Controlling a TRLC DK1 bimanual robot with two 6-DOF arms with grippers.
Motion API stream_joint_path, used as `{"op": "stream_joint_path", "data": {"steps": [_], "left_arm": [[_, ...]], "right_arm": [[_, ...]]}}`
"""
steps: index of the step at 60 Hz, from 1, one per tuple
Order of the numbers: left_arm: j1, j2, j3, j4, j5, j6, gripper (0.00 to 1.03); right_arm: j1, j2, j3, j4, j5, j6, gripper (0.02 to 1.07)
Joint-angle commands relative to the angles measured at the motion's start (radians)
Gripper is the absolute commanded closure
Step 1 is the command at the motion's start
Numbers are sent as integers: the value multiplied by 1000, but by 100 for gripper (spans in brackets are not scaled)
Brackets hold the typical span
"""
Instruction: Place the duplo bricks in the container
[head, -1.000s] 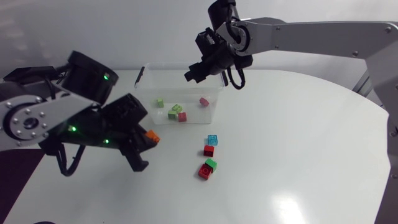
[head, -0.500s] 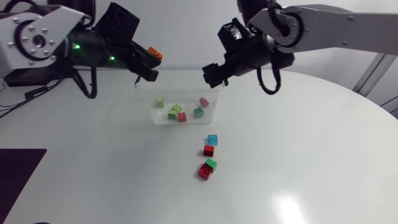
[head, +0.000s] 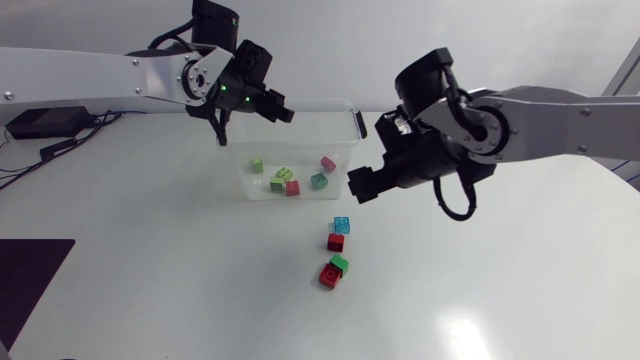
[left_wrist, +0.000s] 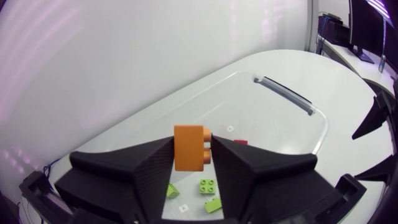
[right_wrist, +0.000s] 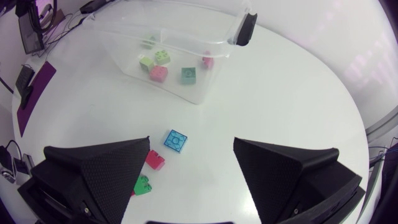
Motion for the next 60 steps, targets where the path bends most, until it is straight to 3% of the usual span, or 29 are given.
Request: {"op": "stream_joint_path", "data": {"steps": [1,5,25,38,52,60], "left_arm": [[14,20,32,15,-17,-37,14],[17,-20,-2,20,-21,-53,7],[8,-477,-388,54,-17,-42,7],[-6,-722,-617,9,12,-11,8],[-14,-934,-783,-95,57,19,10],[-89,-957,-823,-166,66,38,10]], "right_arm": [[20,72,-27,33,17,48,10],[24,125,-12,45,26,61,10],[73,326,69,93,64,146,12],[106,403,118,94,73,167,12],[90,455,143,77,87,181,27],[93,481,151,62,87,184,38]]}}
